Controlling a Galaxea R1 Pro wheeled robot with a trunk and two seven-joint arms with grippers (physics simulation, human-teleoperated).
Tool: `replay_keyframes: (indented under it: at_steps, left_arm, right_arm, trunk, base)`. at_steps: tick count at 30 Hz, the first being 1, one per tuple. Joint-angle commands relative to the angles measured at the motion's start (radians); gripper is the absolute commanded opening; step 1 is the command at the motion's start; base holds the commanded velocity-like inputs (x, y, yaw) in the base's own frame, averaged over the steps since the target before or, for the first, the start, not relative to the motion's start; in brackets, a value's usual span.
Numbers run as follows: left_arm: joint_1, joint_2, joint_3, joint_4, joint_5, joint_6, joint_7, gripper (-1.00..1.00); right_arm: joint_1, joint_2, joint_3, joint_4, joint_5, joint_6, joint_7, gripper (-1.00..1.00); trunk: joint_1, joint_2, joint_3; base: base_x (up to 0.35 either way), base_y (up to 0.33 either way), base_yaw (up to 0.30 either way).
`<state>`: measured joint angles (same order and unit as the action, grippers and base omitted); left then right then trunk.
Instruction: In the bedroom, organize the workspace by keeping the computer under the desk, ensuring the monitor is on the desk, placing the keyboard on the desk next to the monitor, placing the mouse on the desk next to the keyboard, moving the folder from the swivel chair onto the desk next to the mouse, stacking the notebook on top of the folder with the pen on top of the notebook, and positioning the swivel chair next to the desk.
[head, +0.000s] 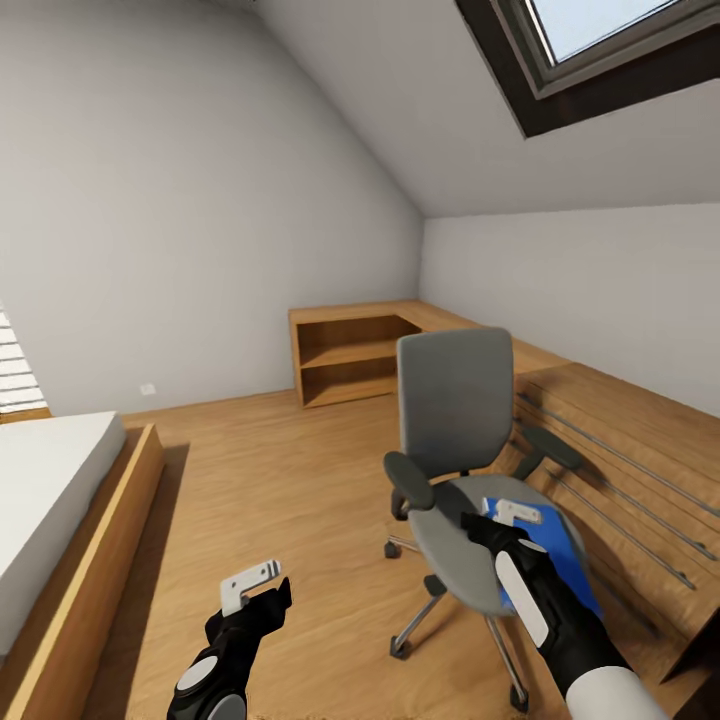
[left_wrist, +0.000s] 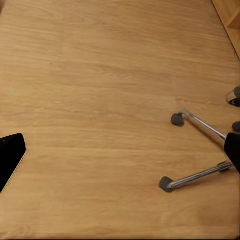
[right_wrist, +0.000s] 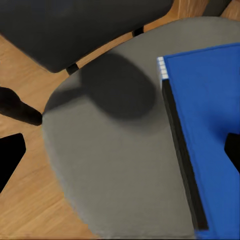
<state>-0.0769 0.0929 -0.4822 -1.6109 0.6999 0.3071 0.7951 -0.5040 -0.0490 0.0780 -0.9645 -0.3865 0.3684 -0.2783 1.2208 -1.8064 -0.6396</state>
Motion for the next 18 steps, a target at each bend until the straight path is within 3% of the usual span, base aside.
replay_keyframes:
  at_steps: [1,5,14,15,16,18]
  left_arm:
    - [-0.001,0.001,-0.002,-0.001,0.004,0.003,0.007,1.0]
    - [-0.001,0.002,-0.001,-0.001,0.004,0.004,0.007,1.0]
    - [-0.001,0.001,0.007,-0.001,0.002,0.003,0.007,1.0]
    - [-0.001,0.001,0.009,-0.001,0.002,0.003,0.007,1.0]
    - [-0.001,0.001,0.018,-0.001,0.001,0.003,0.007,1.0]
    - [-0.001,0.001,0.024,-0.001,0.001,0.003,0.007,1.0]
  right_arm:
    - [-0.001,-0.001,0.005,-0.002,-0.01,0.003,-0.01,1.0]
    - [-0.001,-0.003,0.002,-0.002,-0.011,0.003,-0.01,1.0]
    - [0.004,-0.003,-0.088,0.0,-0.02,0.004,-0.007,1.0]
    - [0.005,-0.003,-0.098,0.001,-0.027,0.004,-0.007,1.0]
    - [0.005,-0.003,-0.133,0.003,-0.062,0.007,-0.006,1.0]
    - [0.005,-0.005,-0.164,0.004,-0.107,0.01,-0.006,1.0]
  trunk:
    - [0.0,-0.001,-0.001]
    - [0.0,-0.001,-0.001]
    - [0.0,-0.001,-0.001]
    - [0.0,-0.001,-0.001]
    - [0.0,-0.001,-0.001]
    - [0.0,-0.001,-0.001]
  base:
    - [-0.129,0.191,-0.009]
    - [-0.059,0.089,-0.004]
    - [-0.005,0.007,-0.168]
    - [-0.001,0.002,-0.242]
    - [-0.001,0.001,-0.257]
    - [0.0,0.001,-0.268]
